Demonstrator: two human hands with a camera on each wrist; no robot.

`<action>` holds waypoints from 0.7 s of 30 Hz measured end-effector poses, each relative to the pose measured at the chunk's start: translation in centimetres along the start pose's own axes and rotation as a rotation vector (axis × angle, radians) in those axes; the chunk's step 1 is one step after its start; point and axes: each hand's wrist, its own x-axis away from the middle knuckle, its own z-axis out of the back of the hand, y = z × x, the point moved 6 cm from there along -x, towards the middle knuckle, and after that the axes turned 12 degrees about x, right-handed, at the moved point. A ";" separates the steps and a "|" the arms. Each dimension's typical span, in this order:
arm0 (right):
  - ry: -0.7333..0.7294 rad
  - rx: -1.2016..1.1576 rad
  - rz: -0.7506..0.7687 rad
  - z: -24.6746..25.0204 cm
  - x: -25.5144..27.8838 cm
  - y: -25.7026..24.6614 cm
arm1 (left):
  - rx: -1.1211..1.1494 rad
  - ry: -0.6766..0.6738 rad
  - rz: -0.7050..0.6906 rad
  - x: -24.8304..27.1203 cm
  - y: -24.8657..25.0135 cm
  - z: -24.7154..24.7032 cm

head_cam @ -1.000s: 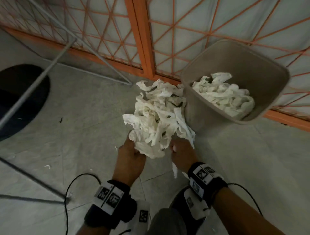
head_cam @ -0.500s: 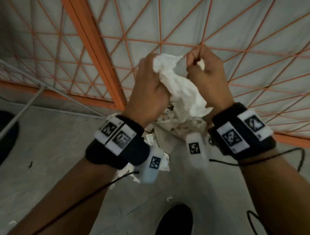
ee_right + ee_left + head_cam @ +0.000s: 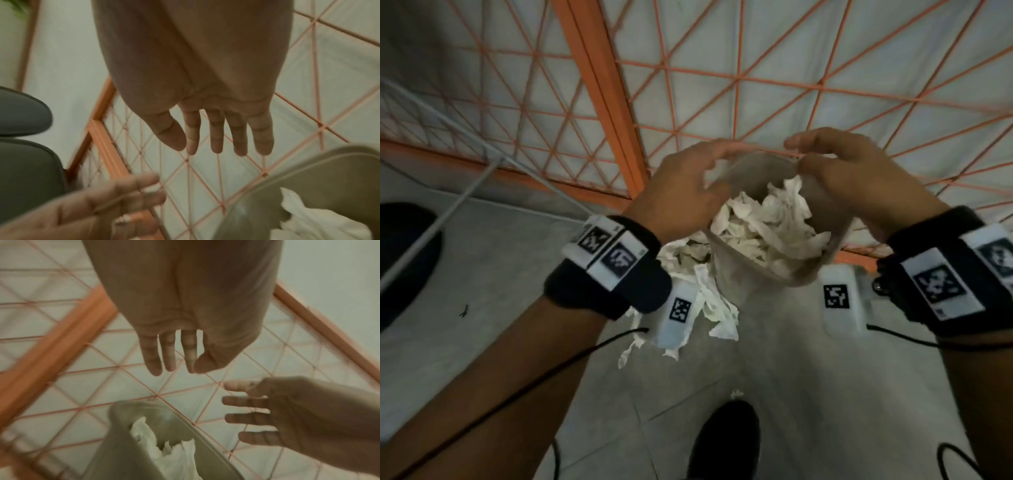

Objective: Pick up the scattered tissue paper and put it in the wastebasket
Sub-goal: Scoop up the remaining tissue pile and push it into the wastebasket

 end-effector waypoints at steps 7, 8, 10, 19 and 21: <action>-0.162 -0.077 0.119 -7.4 6.9 -3.8 | 0.052 0.327 0.337 11.8 -13.4 1.8; -0.244 -0.041 0.105 -10.0 7.5 -3.1 | -0.004 0.324 0.411 13.5 -15.9 1.3; -0.396 0.060 0.046 -15.6 8.4 -0.6 | -0.090 0.258 0.568 16.5 -20.1 -0.1; -0.486 0.434 -0.034 -28.8 6.6 7.0 | -0.127 -0.045 0.633 18.8 -27.3 -7.6; -0.469 0.435 -0.024 -30.2 6.0 7.0 | -0.154 -0.020 0.621 18.5 -27.4 -7.6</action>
